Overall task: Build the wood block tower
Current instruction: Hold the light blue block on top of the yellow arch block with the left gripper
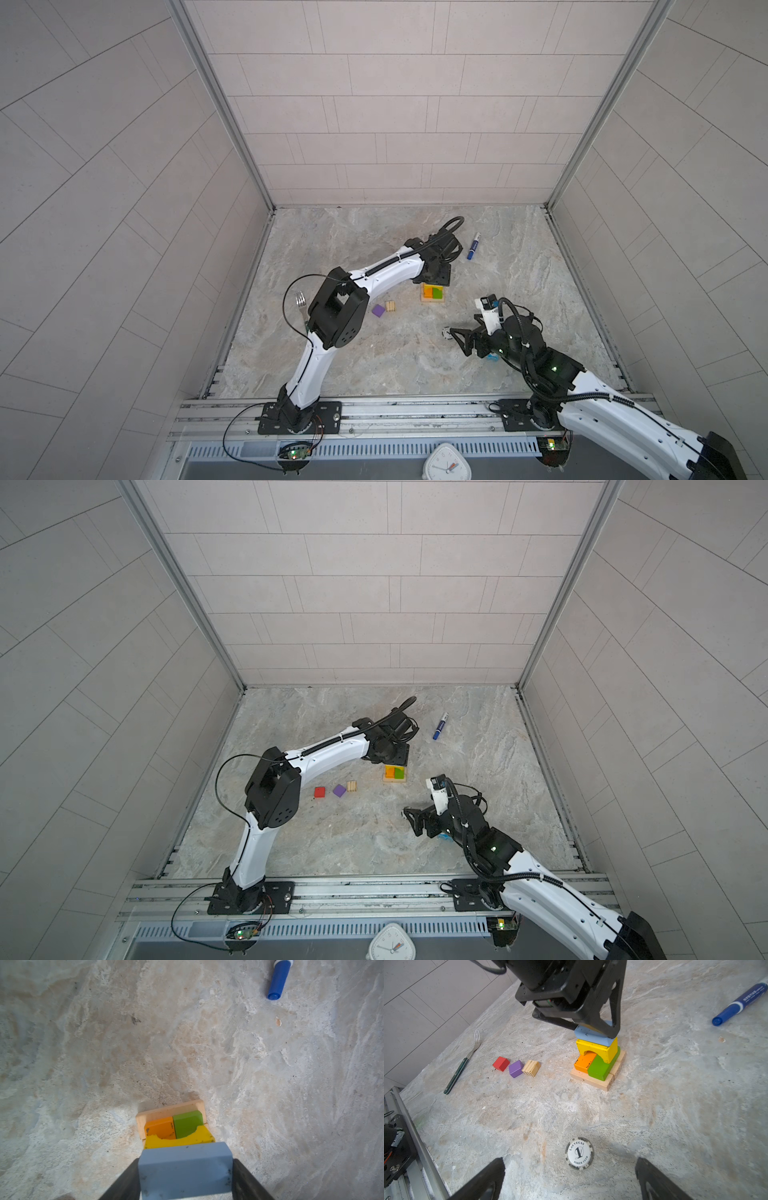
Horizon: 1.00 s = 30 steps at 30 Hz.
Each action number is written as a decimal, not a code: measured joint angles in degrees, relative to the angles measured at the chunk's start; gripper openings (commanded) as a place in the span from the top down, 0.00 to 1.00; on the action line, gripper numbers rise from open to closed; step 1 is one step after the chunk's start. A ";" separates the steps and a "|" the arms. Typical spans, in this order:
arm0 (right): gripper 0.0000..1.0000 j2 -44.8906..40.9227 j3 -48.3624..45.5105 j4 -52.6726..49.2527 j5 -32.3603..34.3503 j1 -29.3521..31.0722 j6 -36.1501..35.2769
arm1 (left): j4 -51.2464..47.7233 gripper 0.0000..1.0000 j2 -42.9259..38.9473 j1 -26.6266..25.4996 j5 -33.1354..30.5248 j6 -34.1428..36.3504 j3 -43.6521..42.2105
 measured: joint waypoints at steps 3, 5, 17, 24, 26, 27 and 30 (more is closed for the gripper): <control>0.01 0.00 0.00 0.00 0.00 0.00 0.00 | 0.00 0.31 0.00 0.00 0.00 0.00 0.00; 0.01 0.00 0.00 0.00 0.00 0.00 0.02 | 0.00 0.30 0.00 0.00 0.00 0.00 0.00; 0.01 0.04 0.00 0.00 0.00 0.00 0.00 | -0.04 0.30 0.00 0.00 -0.07 0.02 0.00; 0.01 0.04 0.00 0.00 0.00 0.00 0.00 | -0.04 0.30 0.00 0.00 -0.48 0.02 0.00; 0.01 0.04 0.00 0.00 0.00 0.00 0.00 | -0.04 0.30 0.00 0.00 -0.52 0.02 0.00; 0.01 0.04 0.00 0.00 0.00 0.00 0.02 | -0.04 0.30 0.00 0.00 -0.57 0.02 0.00; 0.01 0.04 0.00 0.00 0.00 0.00 0.02 | -0.07 0.30 0.00 0.00 -0.68 0.02 0.00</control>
